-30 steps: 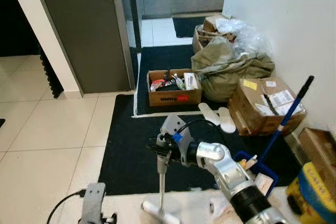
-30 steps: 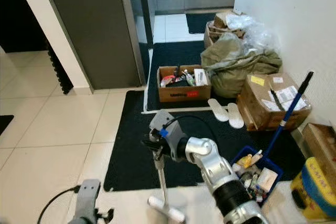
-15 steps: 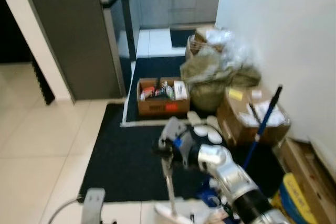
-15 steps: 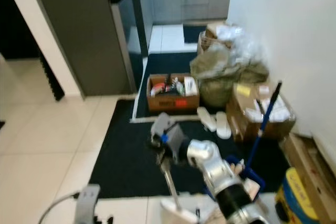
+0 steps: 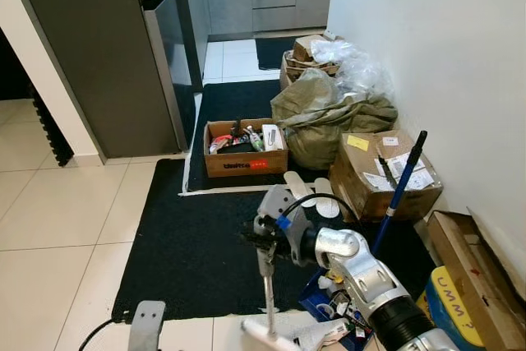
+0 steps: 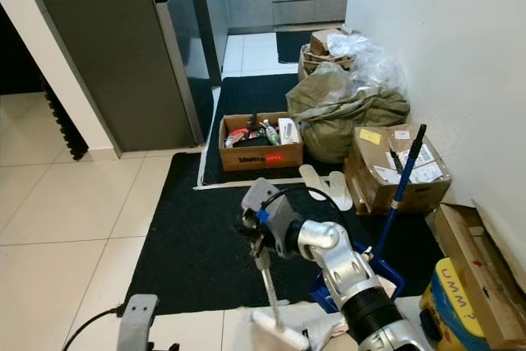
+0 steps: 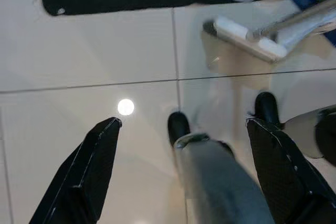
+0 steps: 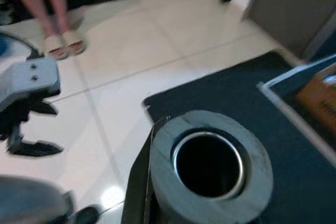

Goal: Sweep floor

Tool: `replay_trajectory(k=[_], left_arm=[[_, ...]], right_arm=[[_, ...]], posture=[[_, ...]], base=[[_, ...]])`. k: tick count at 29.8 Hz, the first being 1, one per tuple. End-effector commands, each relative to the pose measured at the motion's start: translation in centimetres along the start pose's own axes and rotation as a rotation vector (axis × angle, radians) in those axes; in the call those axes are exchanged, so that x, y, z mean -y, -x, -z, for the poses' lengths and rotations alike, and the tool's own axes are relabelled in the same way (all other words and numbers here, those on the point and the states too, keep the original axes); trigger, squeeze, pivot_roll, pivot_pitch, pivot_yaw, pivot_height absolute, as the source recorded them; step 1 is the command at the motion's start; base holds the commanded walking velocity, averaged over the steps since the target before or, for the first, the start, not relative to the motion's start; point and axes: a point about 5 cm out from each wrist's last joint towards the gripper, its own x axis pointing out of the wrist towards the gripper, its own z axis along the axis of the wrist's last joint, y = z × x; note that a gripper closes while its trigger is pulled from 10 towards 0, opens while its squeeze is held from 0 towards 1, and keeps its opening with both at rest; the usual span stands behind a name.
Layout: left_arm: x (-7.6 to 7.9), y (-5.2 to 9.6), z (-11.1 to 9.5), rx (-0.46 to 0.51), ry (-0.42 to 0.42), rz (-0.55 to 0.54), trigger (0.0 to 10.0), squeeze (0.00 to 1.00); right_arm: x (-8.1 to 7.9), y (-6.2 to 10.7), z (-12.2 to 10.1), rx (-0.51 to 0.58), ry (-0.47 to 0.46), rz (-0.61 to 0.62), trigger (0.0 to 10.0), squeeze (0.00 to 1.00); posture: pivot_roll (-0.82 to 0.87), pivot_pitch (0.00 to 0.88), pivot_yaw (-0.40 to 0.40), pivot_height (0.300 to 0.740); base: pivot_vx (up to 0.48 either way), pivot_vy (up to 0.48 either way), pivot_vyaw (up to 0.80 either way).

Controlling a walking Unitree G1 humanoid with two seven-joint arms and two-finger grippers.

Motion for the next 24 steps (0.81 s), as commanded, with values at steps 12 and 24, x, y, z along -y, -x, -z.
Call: replay_trajectory(k=[12, 24], left_arm=[[-2.7, 2.0, 4.6, -0.095, -0.018, -0.018, 10.0, 0.00], [-1.2, 2.0, 5.6, -0.119, -0.055, 0.002, 10.0, 0.00]], right_arm=[[4.3, 3.6, -1.0, 0.022, -0.225, 0.162, 10.0, 0.00], [6.2, 5.1, 1.5, -0.067, -0.312, 0.479, 10.0, 0.00]], posture=[[-0.11, 0.045, 0.045, 0.740], [-0.08, 0.146, 0.094, 0.740]], base=[[0.000, 0.000, 0.00], [0.000, 0.000, 0.00]])
